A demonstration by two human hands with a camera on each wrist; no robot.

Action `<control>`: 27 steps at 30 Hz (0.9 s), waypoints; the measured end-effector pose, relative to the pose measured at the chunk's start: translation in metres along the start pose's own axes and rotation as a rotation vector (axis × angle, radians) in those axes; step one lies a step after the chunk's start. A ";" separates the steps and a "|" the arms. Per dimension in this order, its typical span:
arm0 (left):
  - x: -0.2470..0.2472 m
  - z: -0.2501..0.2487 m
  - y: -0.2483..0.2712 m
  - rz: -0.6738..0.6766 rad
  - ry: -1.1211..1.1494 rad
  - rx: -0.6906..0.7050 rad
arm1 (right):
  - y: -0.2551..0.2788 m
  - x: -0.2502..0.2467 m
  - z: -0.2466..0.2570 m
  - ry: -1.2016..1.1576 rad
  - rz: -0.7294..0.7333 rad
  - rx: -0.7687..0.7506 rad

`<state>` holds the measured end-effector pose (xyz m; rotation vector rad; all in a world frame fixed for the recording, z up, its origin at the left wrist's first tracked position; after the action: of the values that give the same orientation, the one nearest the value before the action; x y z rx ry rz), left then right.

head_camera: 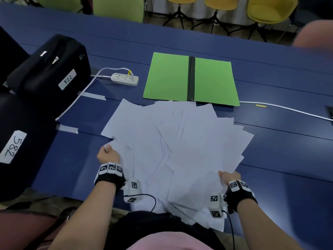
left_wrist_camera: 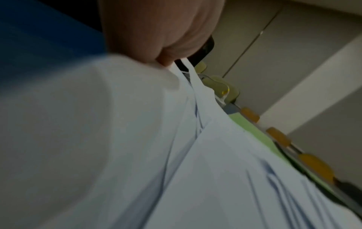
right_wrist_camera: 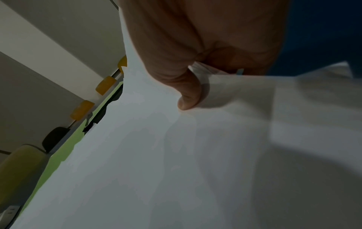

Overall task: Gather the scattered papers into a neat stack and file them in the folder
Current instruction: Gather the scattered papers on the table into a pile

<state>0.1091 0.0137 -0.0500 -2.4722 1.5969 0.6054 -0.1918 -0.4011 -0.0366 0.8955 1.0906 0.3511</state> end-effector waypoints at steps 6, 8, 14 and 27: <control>0.024 0.014 0.012 0.389 -0.187 -0.053 | 0.003 0.000 0.001 0.017 -0.006 0.000; 0.014 0.005 0.002 0.330 -0.243 -0.015 | 0.006 0.000 0.001 0.028 -0.001 0.005; -0.024 -0.064 -0.026 0.089 -0.200 0.159 | 0.008 0.000 0.002 0.051 -0.008 0.008; -0.009 -0.040 -0.019 -0.016 0.122 -0.038 | 0.009 0.000 0.004 0.071 -0.010 -0.048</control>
<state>0.1336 0.0164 -0.0123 -2.5930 1.6202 0.4953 -0.1863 -0.3973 -0.0285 0.8398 1.1464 0.4018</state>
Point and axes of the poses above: each hand's wrist, its own y-axis away from the middle knuckle, its own x-axis out of the palm, z = x × y, the point moved 10 cm from there along -y, towards the middle knuckle, and after that the axes turned 15 degrees about x, right-handed, at the moved point
